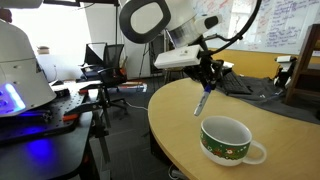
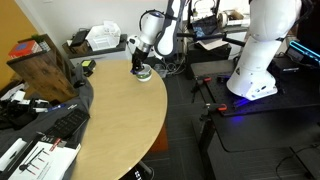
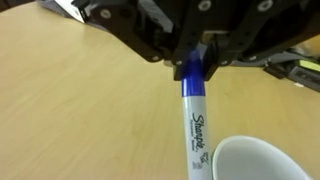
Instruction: Put the blue marker in the green mug cup
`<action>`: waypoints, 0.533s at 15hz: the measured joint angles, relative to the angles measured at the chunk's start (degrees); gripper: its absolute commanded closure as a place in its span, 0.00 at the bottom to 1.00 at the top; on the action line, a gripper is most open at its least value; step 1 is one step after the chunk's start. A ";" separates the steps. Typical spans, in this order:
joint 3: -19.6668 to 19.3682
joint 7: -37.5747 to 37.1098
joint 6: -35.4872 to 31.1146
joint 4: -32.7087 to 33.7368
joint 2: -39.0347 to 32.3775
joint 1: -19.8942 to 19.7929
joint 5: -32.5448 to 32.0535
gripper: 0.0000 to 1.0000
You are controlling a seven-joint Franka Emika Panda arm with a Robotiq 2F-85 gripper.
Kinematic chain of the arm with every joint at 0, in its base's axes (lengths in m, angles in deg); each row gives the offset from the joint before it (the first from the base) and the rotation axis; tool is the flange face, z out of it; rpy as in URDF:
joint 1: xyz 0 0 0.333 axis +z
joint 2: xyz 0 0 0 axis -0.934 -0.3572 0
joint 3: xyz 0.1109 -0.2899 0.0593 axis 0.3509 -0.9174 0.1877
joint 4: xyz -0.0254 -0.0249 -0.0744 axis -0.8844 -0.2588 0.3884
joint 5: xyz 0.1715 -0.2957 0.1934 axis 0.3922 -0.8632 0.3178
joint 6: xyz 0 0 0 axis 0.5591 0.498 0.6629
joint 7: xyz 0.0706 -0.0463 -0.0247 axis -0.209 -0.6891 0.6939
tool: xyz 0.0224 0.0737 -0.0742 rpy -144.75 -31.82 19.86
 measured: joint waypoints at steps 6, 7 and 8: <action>8.13 -0.01 -1.90 1.46 -1.99 -10.93 -0.42 0.94; 8.91 -0.01 -2.30 2.11 -2.54 -12.28 -0.42 0.94; 9.47 -0.01 -2.75 2.91 -3.29 -13.36 -0.42 0.94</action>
